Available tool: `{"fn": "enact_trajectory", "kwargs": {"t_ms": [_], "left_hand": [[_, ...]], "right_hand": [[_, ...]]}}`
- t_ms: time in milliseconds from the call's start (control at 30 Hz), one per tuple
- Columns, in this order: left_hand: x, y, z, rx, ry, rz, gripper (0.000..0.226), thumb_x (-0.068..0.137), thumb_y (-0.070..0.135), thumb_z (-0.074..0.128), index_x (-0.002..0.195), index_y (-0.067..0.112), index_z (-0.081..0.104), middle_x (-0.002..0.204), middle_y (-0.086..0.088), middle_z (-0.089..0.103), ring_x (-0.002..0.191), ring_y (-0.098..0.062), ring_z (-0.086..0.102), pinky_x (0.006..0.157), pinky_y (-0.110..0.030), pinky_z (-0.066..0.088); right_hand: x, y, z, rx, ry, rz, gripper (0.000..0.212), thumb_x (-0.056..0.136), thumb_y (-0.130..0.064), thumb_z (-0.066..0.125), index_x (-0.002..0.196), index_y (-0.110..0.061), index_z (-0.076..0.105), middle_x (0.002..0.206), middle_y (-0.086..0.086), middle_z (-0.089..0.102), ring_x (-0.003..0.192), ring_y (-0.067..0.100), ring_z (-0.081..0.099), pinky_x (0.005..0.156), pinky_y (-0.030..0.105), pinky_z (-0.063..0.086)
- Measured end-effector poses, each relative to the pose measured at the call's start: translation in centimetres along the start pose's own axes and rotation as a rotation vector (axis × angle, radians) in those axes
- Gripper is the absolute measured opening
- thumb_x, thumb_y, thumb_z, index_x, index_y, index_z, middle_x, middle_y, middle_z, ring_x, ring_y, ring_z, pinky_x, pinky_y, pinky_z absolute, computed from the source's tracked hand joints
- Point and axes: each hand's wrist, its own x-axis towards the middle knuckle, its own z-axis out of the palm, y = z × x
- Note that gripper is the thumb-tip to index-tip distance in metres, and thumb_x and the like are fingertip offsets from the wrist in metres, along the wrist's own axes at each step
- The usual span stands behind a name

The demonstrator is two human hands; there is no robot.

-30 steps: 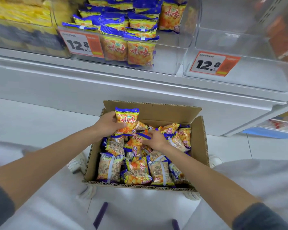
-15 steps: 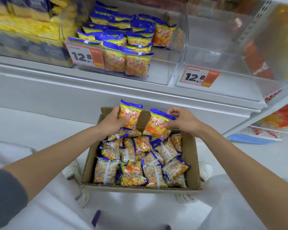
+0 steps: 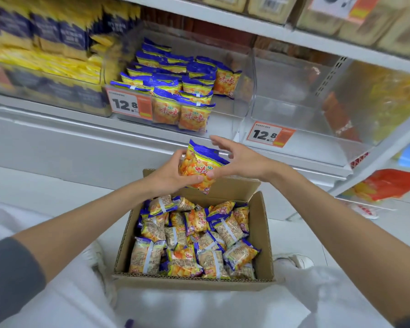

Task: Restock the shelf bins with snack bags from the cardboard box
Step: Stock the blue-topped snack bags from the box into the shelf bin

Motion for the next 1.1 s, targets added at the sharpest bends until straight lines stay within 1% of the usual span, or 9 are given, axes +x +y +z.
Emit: {"fn": "enact_trajectory", "kwargs": {"t_ms": [133, 267, 433, 567, 733, 800, 900, 1000, 1100], "left_hand": [[-0.1, 2.9, -1.7, 0.047, -0.079, 0.084, 0.074, 0.084, 0.021, 0.072, 0.142, 0.023, 0.027, 0.116, 0.012, 0.055, 0.1, -0.002, 0.062, 0.072, -0.014, 0.053], [1.0, 6.4, -4.3, 0.146, -0.118, 0.102, 0.089, 0.076, 0.035, 0.075, 0.146, 0.022, 0.021, 0.139, 0.001, 0.046, 0.116, -0.008, 0.056, 0.086, -0.022, 0.054], [3.4, 11.1, -6.4, 0.245, -0.059, 0.219, 0.086, 0.083, 0.027, 0.074, 0.149, 0.025, 0.019, 0.116, 0.019, 0.043, 0.095, 0.007, 0.054, 0.069, -0.006, 0.048], [7.2, 11.7, -9.3, 0.277, 0.12, 0.338, 0.094, 0.069, 0.049, 0.08, 0.146, 0.031, 0.031, 0.139, 0.002, 0.046, 0.124, -0.01, 0.048, 0.093, -0.021, 0.042], [14.7, 11.4, -13.2, 0.53, 0.237, 0.293, 0.076, 0.085, 0.031, 0.074, 0.148, 0.025, 0.033, 0.147, -0.005, 0.043, 0.13, -0.019, 0.047, 0.092, -0.028, 0.044], [17.8, 11.7, -13.3, 0.7, 0.268, 0.257, 0.068, 0.092, 0.041, 0.062, 0.151, 0.026, 0.031, 0.15, -0.008, 0.041, 0.133, -0.026, 0.042, 0.102, -0.032, 0.04], [21.3, 11.4, -12.3, 0.972, 0.23, 0.16, 0.071, 0.094, 0.064, 0.038, 0.154, 0.03, 0.02, 0.163, 0.003, 0.013, 0.149, -0.02, 0.012, 0.118, -0.041, 0.013], [23.1, 10.1, -12.3, 1.058, 0.214, 0.081, 0.073, 0.095, 0.067, 0.024, 0.155, 0.028, 0.013, 0.163, 0.008, 0.002, 0.15, -0.014, 0.002, 0.12, -0.047, 0.004], [23.5, 9.6, -12.5, 1.076, 0.207, 0.087, 0.073, 0.095, 0.068, 0.02, 0.155, 0.028, 0.013, 0.163, 0.009, 0.001, 0.15, -0.012, 0.001, 0.119, -0.046, 0.002]], "right_hand": [[0.6, -3.4, -2.2, -0.121, -0.142, -0.002, 0.098, 0.074, -0.026, 0.083, 0.151, -0.032, 0.023, 0.142, -0.006, 0.042, 0.122, 0.007, 0.047, 0.092, 0.017, 0.046], [1.2, -6.9, -4.6, -0.27, -0.135, -0.031, 0.08, 0.071, -0.025, 0.086, 0.138, -0.024, 0.041, 0.126, -0.004, 0.055, 0.112, 0.013, 0.057, 0.095, 0.034, 0.053], [1.7, -9.3, -7.9, -0.284, 0.059, -0.132, 0.065, 0.069, -0.011, 0.085, 0.122, -0.015, 0.047, 0.115, 0.002, 0.061, 0.1, 0.015, 0.064, 0.084, 0.03, 0.056], [3.4, -8.8, -11.6, -0.216, 0.304, -0.211, 0.061, 0.067, -0.002, 0.082, 0.117, -0.01, 0.047, 0.104, 0.005, 0.066, 0.088, 0.016, 0.064, 0.08, 0.029, 0.054], [7.9, -6.7, -14.4, -0.584, 0.465, -0.13, 0.064, 0.065, -0.018, 0.082, 0.12, -0.013, 0.049, 0.102, 0.002, 0.062, 0.091, 0.023, 0.06, 0.078, 0.03, 0.047], [9.9, -6.2, -14.9, -0.711, 0.427, -0.07, 0.059, 0.067, -0.022, 0.08, 0.118, -0.017, 0.051, 0.101, 0.004, 0.064, 0.089, 0.024, 0.06, 0.076, 0.029, 0.045], [13.0, -6.1, -16.0, -0.806, 0.357, 0.002, 0.071, 0.063, -0.035, 0.078, 0.125, -0.024, 0.046, 0.111, -0.002, 0.058, 0.098, 0.021, 0.057, 0.089, 0.034, 0.048], [16.6, -6.4, -17.4, -0.895, 0.242, 0.04, 0.052, 0.063, -0.027, 0.082, 0.103, -0.025, 0.048, 0.102, -0.005, 0.059, 0.093, 0.017, 0.057, 0.079, 0.029, 0.048], [19.4, -5.3, -17.6, -0.976, 0.108, 0.118, 0.057, 0.062, -0.028, 0.085, 0.106, -0.019, 0.05, 0.101, -0.003, 0.062, 0.091, 0.019, 0.061, 0.076, 0.031, 0.052]]}}
